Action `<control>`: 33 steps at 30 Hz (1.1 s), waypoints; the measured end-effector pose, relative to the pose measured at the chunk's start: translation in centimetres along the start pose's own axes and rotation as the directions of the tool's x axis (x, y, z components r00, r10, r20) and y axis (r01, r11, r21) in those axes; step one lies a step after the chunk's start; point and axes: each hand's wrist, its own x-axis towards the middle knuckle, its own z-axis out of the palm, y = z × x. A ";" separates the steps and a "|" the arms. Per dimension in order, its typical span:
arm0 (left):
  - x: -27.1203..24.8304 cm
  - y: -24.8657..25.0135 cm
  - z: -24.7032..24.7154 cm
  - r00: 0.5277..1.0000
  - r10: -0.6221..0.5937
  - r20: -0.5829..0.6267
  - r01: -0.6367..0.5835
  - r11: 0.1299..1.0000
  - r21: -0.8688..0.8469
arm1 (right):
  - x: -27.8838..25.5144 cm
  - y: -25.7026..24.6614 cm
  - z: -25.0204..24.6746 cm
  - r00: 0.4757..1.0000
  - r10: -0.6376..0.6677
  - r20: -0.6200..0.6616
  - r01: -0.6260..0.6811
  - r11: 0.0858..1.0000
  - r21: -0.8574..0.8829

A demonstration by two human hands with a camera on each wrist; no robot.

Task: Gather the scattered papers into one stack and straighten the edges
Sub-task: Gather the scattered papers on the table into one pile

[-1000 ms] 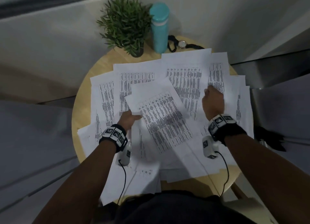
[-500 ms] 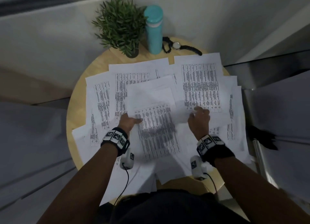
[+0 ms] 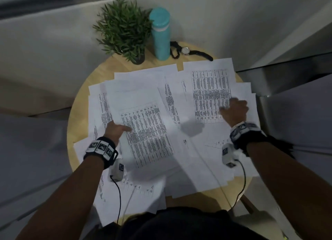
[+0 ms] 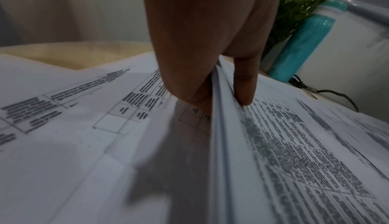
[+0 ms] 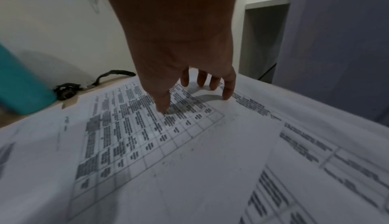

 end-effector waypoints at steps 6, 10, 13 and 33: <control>-0.1 0.5 0.5 1.000 -0.017 0.010 0.016 0.996 0.082 | 2.8 -0.6 -0.6 0.988 0.089 0.126 -0.082 0.995 -0.058; -0.2 0.5 1.5 1.000 -0.019 0.025 0.018 0.998 0.063 | 2.7 -1.5 0.7 0.988 0.024 0.153 -0.010 0.996 -0.089; -1.4 1.3 1.9 0.999 -0.041 -0.012 0.042 0.990 0.132 | 2.4 -2.0 1.2 0.989 0.012 0.149 -0.010 1.000 -0.013; -4.1 0.0 -1.0 1.000 0.014 0.026 -0.014 1.000 0.027 | -5.3 -2.4 -3.9 0.861 -0.403 0.309 0.164 0.797 0.582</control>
